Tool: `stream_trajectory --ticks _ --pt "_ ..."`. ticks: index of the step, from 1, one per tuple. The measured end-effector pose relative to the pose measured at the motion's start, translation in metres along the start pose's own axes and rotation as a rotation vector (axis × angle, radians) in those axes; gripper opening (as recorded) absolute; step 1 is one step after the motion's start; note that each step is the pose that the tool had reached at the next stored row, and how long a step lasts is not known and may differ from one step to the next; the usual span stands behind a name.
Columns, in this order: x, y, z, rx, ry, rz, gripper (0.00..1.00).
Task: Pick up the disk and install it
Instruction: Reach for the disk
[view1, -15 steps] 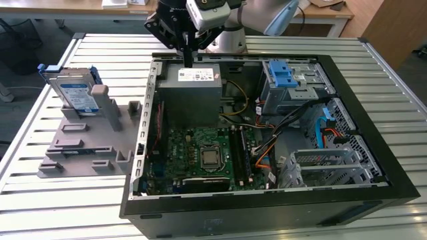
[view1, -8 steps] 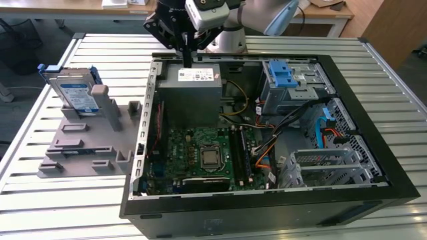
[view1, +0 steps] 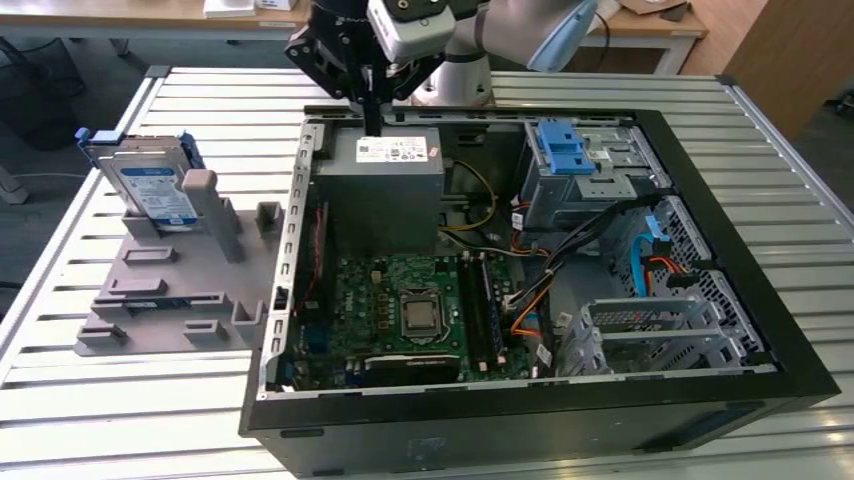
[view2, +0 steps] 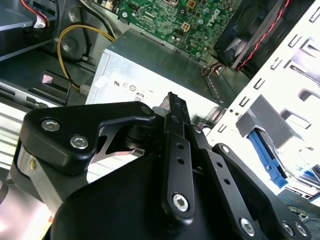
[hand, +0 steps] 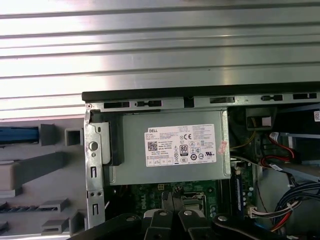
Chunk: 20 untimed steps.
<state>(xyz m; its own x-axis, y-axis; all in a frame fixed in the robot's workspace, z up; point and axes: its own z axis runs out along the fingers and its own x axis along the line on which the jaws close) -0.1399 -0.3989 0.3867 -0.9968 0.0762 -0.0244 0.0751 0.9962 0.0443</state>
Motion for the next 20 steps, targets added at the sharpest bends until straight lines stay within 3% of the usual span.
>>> stream_trajectory --ticks 20 --pt "0.0048 -0.0004 0.0016 -0.0001 -0.0001 0.000 0.11"
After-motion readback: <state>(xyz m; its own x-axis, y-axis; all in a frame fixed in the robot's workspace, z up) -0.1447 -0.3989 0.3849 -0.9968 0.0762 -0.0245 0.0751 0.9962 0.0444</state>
